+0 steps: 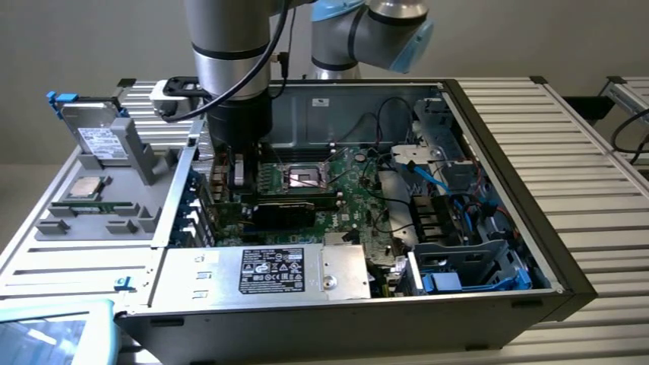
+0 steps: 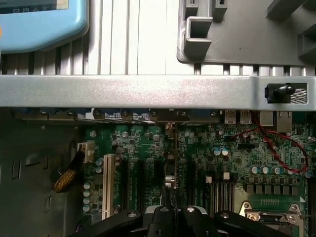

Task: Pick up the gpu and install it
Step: 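Press down on the gpu until it lock into place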

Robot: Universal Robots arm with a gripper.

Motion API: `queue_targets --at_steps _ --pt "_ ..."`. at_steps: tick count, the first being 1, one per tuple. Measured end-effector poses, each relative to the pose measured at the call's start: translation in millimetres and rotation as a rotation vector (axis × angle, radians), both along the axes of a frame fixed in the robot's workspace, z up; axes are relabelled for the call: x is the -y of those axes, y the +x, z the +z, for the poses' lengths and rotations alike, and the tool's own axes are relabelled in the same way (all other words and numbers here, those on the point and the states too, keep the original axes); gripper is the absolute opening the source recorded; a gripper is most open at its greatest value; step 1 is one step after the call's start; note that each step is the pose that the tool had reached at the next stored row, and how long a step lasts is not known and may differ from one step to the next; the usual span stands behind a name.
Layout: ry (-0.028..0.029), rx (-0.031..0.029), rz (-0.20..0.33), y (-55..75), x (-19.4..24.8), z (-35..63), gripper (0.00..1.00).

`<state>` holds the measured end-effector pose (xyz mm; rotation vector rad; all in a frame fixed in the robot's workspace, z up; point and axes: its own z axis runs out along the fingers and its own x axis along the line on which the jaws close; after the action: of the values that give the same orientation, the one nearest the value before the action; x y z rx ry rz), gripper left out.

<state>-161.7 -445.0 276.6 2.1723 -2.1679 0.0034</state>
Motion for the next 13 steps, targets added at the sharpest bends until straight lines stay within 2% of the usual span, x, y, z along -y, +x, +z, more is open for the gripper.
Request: queue_targets --at_steps 13 --pt "0.0001 0.0000 0.000 -0.4 0.0 -7.7 0.12"
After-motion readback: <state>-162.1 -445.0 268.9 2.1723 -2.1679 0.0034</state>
